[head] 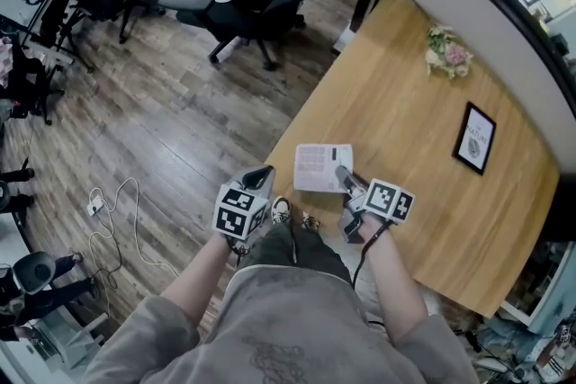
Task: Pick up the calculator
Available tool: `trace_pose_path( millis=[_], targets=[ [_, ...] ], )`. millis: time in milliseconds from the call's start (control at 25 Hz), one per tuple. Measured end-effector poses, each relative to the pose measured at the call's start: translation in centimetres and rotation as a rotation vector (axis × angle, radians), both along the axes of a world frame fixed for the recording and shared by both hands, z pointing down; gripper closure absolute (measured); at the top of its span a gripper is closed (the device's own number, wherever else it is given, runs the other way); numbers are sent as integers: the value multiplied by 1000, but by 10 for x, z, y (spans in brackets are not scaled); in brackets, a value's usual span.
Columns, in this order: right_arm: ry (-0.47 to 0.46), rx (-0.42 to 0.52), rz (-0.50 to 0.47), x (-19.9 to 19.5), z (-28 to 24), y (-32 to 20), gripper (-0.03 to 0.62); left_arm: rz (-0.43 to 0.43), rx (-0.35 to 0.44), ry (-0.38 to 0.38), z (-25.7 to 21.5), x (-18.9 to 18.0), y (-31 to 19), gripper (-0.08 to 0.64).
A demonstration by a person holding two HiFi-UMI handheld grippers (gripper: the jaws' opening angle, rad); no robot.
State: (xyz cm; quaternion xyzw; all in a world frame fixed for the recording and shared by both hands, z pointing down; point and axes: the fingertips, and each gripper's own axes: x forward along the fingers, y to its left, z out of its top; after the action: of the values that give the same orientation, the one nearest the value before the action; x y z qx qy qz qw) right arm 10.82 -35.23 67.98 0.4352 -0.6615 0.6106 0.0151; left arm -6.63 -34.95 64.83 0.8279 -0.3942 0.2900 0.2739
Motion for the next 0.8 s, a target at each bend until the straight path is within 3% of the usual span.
trace_pose_path(
  millis=[480,680,800],
  targets=[
    [-100,200,261,47,-167,-26,511,22,276,74,-132,8,-56,558],
    [-109,426,262,60,-251,-32,511,39,431,86,-203,13,-73,558],
    [-141,515,288,63,-294,-30,511,54,514,105,-240,17,-79,558]
  ],
)
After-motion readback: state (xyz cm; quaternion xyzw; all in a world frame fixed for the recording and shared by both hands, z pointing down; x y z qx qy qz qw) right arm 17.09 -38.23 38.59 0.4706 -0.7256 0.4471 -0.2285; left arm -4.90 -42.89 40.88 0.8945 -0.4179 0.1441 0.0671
